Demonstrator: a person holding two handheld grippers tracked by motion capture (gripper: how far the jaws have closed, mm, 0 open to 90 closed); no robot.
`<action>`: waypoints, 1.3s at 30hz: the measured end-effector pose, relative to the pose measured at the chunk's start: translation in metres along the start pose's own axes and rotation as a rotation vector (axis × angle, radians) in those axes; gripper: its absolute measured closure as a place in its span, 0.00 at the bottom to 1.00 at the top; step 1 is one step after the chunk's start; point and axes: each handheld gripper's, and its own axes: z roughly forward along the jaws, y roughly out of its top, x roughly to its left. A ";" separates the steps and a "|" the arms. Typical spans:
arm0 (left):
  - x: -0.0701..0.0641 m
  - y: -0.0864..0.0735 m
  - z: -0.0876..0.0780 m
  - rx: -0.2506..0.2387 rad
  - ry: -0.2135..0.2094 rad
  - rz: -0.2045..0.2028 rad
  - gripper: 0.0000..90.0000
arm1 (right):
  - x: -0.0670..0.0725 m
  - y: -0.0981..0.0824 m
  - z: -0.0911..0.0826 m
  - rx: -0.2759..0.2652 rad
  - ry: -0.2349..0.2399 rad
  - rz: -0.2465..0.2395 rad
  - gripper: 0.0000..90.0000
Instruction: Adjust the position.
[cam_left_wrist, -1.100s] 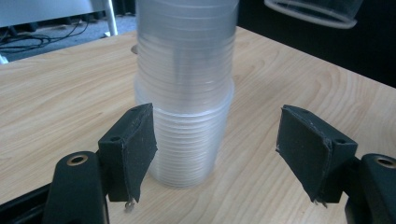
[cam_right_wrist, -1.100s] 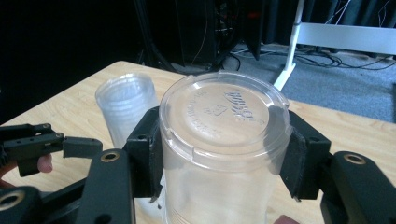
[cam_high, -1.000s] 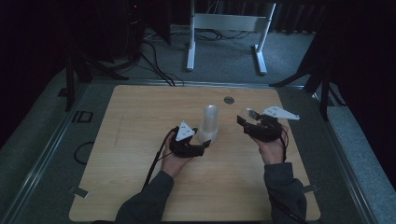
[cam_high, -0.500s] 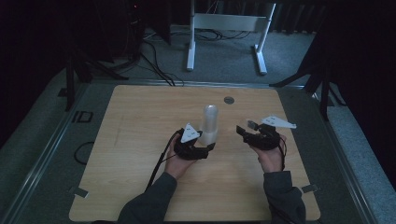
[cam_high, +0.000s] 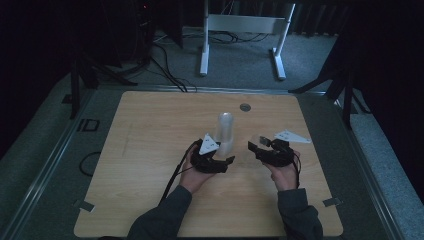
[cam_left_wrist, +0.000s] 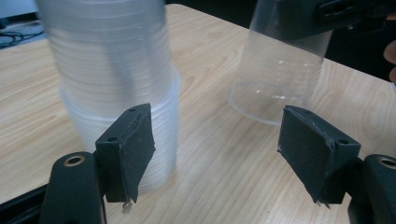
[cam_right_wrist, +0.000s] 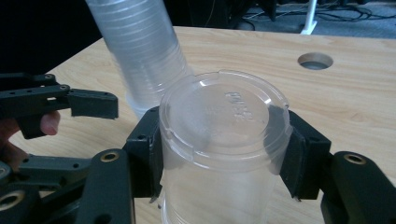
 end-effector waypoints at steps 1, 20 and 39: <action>-0.001 0.000 0.000 0.002 -0.003 0.006 0.30 | 0.000 -0.001 0.000 0.002 0.001 -0.001 0.46; -0.015 0.005 0.014 0.009 -0.054 0.053 0.32 | 0.004 -0.014 0.006 0.002 0.079 0.106 0.46; -0.021 0.007 0.024 -0.004 -0.063 0.068 0.29 | 0.001 -0.015 0.007 -0.014 0.134 0.199 0.46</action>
